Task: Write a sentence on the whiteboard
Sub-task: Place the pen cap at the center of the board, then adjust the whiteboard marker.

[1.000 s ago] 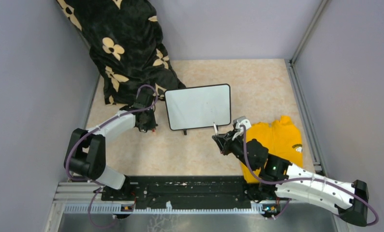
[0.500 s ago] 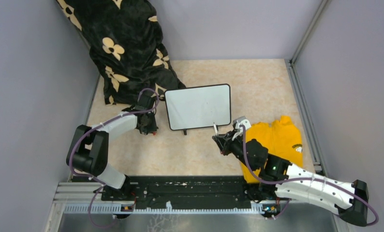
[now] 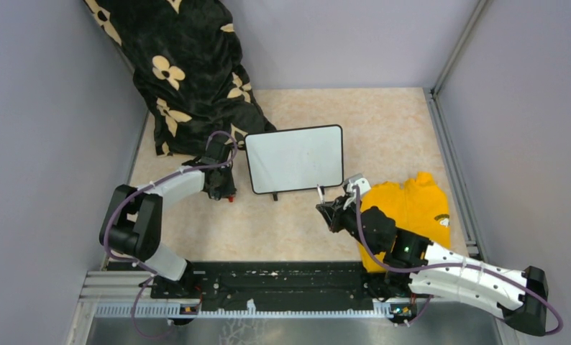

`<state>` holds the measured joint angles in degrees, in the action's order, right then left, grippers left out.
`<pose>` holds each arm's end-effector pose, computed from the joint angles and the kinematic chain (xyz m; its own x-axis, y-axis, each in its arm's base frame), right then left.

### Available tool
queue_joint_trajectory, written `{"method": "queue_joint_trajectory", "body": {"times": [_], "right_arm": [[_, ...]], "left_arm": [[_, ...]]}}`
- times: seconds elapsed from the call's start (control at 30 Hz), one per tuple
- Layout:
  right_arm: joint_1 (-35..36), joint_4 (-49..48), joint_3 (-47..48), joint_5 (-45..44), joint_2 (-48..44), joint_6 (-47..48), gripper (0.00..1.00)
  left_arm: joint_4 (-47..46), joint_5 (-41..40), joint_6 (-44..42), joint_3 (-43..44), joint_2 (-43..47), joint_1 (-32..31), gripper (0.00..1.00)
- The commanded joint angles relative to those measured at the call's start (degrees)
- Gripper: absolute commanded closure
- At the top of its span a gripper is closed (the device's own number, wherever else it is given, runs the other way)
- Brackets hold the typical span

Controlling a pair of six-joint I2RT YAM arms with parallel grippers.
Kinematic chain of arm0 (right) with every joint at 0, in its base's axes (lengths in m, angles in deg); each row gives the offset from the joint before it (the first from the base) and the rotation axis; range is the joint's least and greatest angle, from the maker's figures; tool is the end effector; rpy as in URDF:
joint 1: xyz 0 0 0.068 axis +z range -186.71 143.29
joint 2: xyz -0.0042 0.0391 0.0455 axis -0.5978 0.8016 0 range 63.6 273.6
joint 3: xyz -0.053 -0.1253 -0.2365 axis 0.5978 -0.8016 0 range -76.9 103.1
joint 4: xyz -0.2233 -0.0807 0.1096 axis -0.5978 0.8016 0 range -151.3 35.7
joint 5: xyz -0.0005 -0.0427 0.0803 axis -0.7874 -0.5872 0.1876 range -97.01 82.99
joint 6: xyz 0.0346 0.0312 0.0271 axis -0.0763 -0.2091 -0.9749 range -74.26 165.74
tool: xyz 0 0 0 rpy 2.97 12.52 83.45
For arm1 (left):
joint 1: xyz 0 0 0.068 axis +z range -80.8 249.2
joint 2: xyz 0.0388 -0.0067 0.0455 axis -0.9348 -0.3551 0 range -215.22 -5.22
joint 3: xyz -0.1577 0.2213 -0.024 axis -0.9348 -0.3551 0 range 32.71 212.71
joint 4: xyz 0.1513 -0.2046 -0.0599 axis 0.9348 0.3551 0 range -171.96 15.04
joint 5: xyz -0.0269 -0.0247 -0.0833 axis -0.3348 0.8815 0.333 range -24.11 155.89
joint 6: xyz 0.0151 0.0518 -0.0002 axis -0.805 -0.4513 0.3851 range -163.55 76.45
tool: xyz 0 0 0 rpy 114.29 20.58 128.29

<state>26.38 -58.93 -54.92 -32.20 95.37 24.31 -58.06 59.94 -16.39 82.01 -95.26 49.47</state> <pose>0.0819 0.1278 0.2476 -0.3149 0.1102 -0.9427 -0.5411 0.7952 0.2737 0.2759 -0.0951 0.1641 -0.8910 -0.1626 -0.4238 -0.1266 0.9856 -0.1120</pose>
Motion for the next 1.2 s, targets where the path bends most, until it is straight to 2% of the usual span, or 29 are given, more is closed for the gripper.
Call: {"method": "queue_joint_trajectory", "body": {"times": [0.0,0.13,0.23,0.33,0.37,0.47,0.53,0.63,0.87,1.03,1.17], "right_arm": [[-0.4,-0.4,4.0,0.4,-0.1,-0.8,1.00],[-0.4,2.0,6.3,1.4,0.6,-0.6,1.00],[-0.4,2.8,8.5,4.0,1.4,1.5,1.00],[-0.4,2.3,11.3,8.6,2.4,4.9,1.00],[-0.4,1.9,12.1,10.3,2.8,5.9,1.00],[-0.4,1.3,14.8,16.4,4.7,8.0,1.00],[-0.4,0.3,15.7,18.2,6.1,7.9,1.00],[-0.4,-2.7,16.0,20.1,8.1,6.7,1.00],[-0.4,-9.0,17.7,24.8,14.0,3.1,1.00],[-0.4,-9.8,19.4,26.8,17.1,2.4,1.00],[-0.4,-10.5,20.5,28.8,19.0,2.2,1.00]], "left_arm": [[1.1,-1.9,1.4,-0.3,3.5,0.3,0.62],[2.0,-3.8,2.3,0.0,12.5,0.3,0.51],[-1.9,2.2,-0.9,0.0,22.4,0.3,0.48],[-15.4,18.5,-6.9,-4.9,32.5,0.2,0.40],[-21.1,23.5,-7.5,-7.0,35.2,-0.1,0.33],[-37.5,38.0,-4.0,-13.2,40.0,-1.3,0.10],[-50.5,48.7,1.9,-17.3,40.6,-2.0,0.02],[-68.9,55.9,11.1,-21.8,39.0,-3.3,0.01],[-87.9,63.0,21.0,-21.6,32.1,-4.9,0.01],[-88.4,64.3,21.3,-20.6,29.4,-6.7,0.04],[-78.6,65.6,16.4,-18.4,28.5,-8.5,0.08]]}}
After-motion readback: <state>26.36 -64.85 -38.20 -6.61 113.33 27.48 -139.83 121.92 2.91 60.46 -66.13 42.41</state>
